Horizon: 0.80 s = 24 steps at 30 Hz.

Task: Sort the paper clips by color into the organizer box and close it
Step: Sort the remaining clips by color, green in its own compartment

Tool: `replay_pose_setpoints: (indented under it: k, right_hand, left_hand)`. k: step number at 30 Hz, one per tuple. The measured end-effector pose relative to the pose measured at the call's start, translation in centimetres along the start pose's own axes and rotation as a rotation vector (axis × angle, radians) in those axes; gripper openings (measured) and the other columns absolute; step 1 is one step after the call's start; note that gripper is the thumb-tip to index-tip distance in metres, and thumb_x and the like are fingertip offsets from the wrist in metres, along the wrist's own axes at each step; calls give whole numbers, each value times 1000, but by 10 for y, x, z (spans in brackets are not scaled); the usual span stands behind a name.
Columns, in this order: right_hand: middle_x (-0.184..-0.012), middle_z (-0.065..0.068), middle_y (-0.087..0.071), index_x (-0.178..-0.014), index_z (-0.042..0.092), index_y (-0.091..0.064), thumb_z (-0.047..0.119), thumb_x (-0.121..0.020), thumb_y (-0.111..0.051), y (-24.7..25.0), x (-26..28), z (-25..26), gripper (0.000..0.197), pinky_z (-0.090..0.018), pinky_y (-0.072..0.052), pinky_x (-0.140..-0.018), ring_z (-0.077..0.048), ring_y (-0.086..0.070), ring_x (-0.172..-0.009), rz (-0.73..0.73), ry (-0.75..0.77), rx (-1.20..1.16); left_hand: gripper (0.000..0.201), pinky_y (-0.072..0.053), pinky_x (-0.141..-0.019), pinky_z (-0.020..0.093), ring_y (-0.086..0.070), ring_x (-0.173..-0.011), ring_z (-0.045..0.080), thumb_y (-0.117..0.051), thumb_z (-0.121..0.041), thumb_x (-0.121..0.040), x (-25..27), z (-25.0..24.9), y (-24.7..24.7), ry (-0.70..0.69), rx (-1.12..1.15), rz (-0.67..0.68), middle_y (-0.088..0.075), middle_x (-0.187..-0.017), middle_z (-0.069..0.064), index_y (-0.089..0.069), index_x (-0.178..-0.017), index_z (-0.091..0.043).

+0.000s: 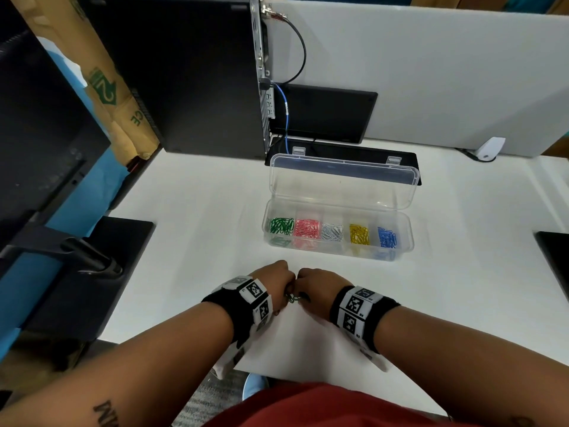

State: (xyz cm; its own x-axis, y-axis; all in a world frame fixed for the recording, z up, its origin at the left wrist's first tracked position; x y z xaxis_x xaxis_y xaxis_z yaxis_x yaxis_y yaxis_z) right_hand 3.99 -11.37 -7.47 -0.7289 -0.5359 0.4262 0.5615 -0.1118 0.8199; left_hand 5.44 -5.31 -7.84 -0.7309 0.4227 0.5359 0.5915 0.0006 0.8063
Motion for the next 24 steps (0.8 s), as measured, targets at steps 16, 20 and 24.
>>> replay_pose_setpoints:
  k: [16,20,24]
  right_hand:
    - [-96,-4,-60,-84,22,-48,5,-77,-52,6,-2,-19,19,-29,-45,-79,-20,-50,-84,14,-176,-103]
    - [-88,5,-54,-83,23,-47,6,-75,-56,11,-4,-27,20,-27,-45,-76,-17,-50,-83,13,-228,-146]
    - [-91,5,-59,-88,24,-61,8,-76,-57,22,-2,-26,20,-23,-46,-80,-14,-54,-88,9,-217,-167]
  left_hand:
    - [31,-42,-85,32,-54,-108,29,-64,-19,-85,9,6,-9,-179,-111,47,-50,-121,9,-59,-114,-12]
    - [21,-43,-84,33,-56,-103,30,-65,-20,-84,5,6,-7,-154,-144,47,-51,-118,10,-63,-101,-7]
    - [12,-46,-81,34,-59,-98,31,-60,-12,-83,1,5,-6,-138,-121,43,-56,-111,10,-64,-93,-6]
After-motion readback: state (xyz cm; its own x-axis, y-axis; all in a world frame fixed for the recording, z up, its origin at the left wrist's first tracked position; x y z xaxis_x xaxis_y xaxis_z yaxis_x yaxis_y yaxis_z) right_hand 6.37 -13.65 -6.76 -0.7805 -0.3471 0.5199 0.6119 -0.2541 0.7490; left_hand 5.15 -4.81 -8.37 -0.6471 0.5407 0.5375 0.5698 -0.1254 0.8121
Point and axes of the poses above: each hand's wrist, its own x-axis away from the middle knuckle, its own y-axis out of the back of the hand, z = x × y, the point moved 8 cm from there along -x, towards the middle knuckle
